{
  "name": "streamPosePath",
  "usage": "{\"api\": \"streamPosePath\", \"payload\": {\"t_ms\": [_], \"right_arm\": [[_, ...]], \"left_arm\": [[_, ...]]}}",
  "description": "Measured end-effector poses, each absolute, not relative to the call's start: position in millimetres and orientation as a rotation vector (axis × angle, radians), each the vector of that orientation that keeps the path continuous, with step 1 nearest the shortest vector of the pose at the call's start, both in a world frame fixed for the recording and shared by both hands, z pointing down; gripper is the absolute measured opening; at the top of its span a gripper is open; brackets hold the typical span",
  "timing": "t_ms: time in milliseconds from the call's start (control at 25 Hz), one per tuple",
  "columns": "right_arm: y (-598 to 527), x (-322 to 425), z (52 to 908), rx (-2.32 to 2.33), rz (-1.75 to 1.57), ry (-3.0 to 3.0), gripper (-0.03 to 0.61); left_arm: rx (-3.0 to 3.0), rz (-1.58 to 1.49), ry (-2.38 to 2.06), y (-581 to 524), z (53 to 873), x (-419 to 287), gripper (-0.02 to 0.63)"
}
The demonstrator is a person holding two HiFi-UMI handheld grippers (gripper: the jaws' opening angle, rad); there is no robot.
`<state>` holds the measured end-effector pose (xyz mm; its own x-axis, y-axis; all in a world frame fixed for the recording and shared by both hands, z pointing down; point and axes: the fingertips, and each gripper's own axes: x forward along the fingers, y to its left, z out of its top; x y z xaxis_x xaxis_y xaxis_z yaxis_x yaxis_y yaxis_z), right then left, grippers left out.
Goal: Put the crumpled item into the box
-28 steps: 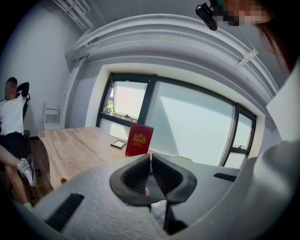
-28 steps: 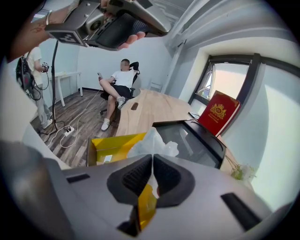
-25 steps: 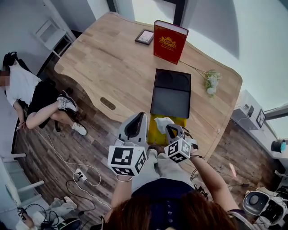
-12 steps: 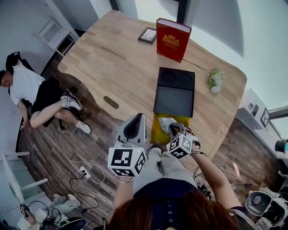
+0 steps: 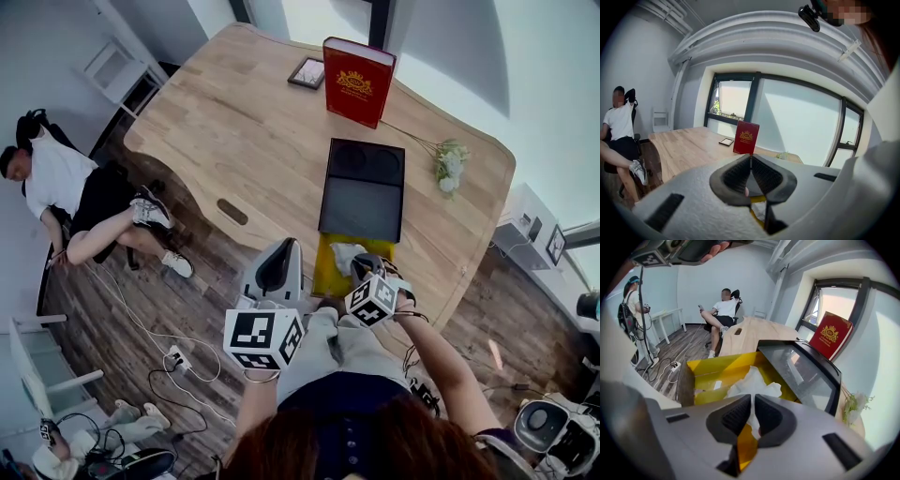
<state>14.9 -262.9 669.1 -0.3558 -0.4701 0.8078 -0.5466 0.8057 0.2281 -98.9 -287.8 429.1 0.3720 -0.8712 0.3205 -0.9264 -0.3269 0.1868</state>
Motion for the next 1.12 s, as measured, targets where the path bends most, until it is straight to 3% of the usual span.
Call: {"api": "streamPosePath", "payload": {"t_ms": [240,360,840,1120], "right_arm": [[-259,14,667,0.742,0.124,-2.027,0.034],[-259,14,664,0.748,0.123,-2.036,0.089],[-263,16,629,0.836,0.115,-2.12,0.089],[-261,21,604,0.923,0.133,-2.176,0.058]], "left_arm": [[2.305,0.241,-1.594,-278,425,-97,0.035],[2.309,0.244,-1.601,-275,422,-95,0.035],[2.325,0.26,-1.641,-255,411,-80,0.035],[2.317,0.27,-1.66,-238,411,-73,0.035]]}}
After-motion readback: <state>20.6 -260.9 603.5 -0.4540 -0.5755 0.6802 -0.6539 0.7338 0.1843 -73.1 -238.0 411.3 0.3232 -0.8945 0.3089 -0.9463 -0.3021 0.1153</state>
